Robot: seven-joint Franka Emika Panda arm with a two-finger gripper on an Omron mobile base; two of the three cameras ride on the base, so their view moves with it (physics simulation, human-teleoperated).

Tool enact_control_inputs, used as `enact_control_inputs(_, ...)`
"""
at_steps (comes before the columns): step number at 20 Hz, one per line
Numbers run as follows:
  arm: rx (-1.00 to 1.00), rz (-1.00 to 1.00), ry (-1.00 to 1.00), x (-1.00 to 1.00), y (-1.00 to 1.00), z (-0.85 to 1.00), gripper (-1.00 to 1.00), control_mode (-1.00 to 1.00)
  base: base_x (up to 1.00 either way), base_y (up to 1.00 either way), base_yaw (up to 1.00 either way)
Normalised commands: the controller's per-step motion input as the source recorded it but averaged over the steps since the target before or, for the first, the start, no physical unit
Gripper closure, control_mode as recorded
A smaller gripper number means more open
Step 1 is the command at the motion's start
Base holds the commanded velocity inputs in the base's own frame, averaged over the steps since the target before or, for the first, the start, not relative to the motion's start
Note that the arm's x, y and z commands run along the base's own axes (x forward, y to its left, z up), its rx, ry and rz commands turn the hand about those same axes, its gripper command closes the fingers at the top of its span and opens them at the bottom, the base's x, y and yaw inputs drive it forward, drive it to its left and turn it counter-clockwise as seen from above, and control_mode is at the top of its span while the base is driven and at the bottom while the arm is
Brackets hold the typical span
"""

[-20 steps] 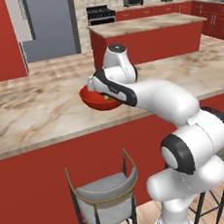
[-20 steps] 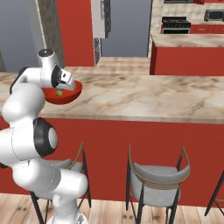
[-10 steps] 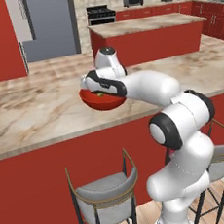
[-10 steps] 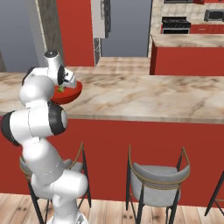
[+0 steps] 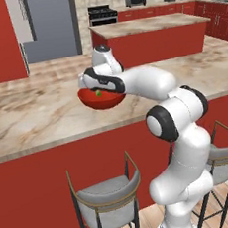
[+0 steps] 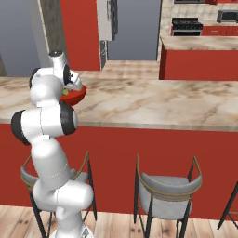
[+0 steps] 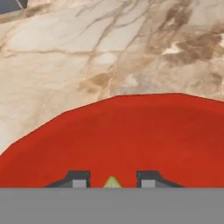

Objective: There is a bowl on the dining counter. Grab a lemon wedge from the fridge and place it in the bowl. Then get the liquor bottle and glass cup from the cabinet and place them next to the bowl.

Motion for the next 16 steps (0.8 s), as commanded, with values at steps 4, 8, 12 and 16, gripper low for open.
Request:
enact_control_inputs(4, 0.00, 0.00, -0.06, -0.27, 0.00, 0.19, -1.00, -1.00, 0.00, 0.00, 0.00)
enact_control_inputs(8, 0.01, 0.00, -0.15, -0.50, -0.03, 0.76, -1.00, -1.00, 0.00, 0.00, 0.00)
enact_control_inputs(12, 0.07, 0.00, -0.15, -0.89, -0.14, 1.00, -1.00, -1.00, 0.00, 0.00, 0.00)
enact_control_inputs(16, 0.00, 0.00, 0.00, -1.00, -0.31, 0.99, -1.00, -1.00, 0.00, 0.00, 0.00)
